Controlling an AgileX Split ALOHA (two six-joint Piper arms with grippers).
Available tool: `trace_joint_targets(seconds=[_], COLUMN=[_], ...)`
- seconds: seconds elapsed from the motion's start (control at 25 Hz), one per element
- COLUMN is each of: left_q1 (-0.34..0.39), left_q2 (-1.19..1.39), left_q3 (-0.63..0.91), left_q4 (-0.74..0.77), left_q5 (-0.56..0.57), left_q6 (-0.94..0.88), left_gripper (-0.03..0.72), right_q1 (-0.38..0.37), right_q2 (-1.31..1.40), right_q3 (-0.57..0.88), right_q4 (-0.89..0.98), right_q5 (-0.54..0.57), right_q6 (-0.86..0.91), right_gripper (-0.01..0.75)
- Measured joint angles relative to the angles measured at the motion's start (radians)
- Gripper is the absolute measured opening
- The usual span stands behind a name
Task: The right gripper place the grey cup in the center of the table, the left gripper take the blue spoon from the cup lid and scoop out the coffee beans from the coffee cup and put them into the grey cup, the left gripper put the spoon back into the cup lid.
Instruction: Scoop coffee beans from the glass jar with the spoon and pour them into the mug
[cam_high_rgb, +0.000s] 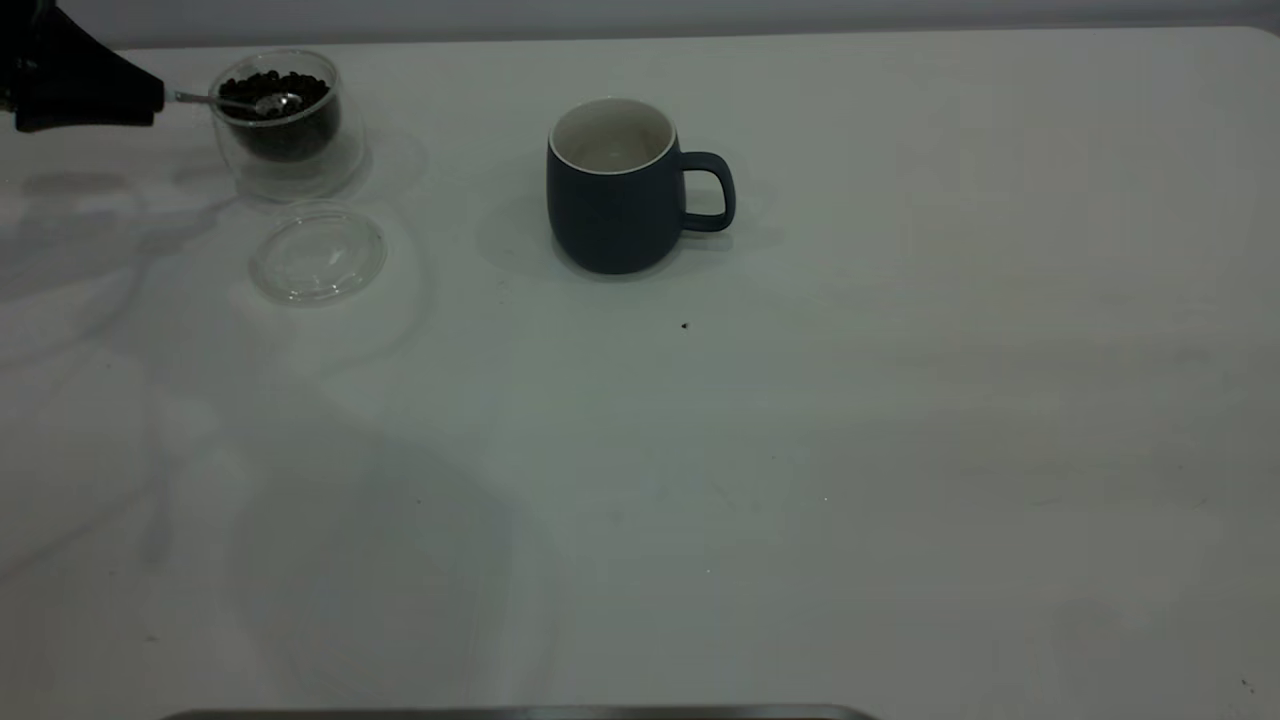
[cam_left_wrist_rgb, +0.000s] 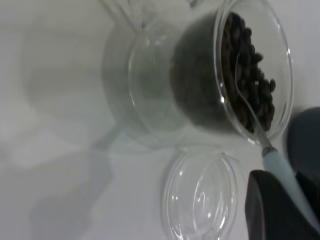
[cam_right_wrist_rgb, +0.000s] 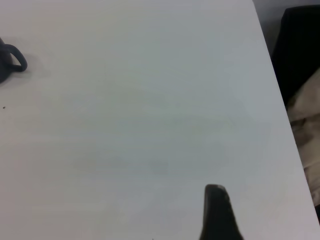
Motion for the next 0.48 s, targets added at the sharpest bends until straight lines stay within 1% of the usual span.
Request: trace_joint_targets(seconds=[0.32,0.48], left_q1=[0.0,0.0], left_q2=[0.018,0.019], left_q3=[-0.001,-0.001], left_q4=[0.0,-0.026], left_q5=[0.032,0.051], left_q6=[-0.021,-0.031], left_gripper=[0.121,0.121], right_q1=[0.0,0.0], right_q2=[0.0,0.0], right_q3=[0.0,0.0], right_q4=[0.0,0.0], right_q5=[0.0,0.0], right_q6=[0.0,0.0], right_gripper=[0.458,0.458])
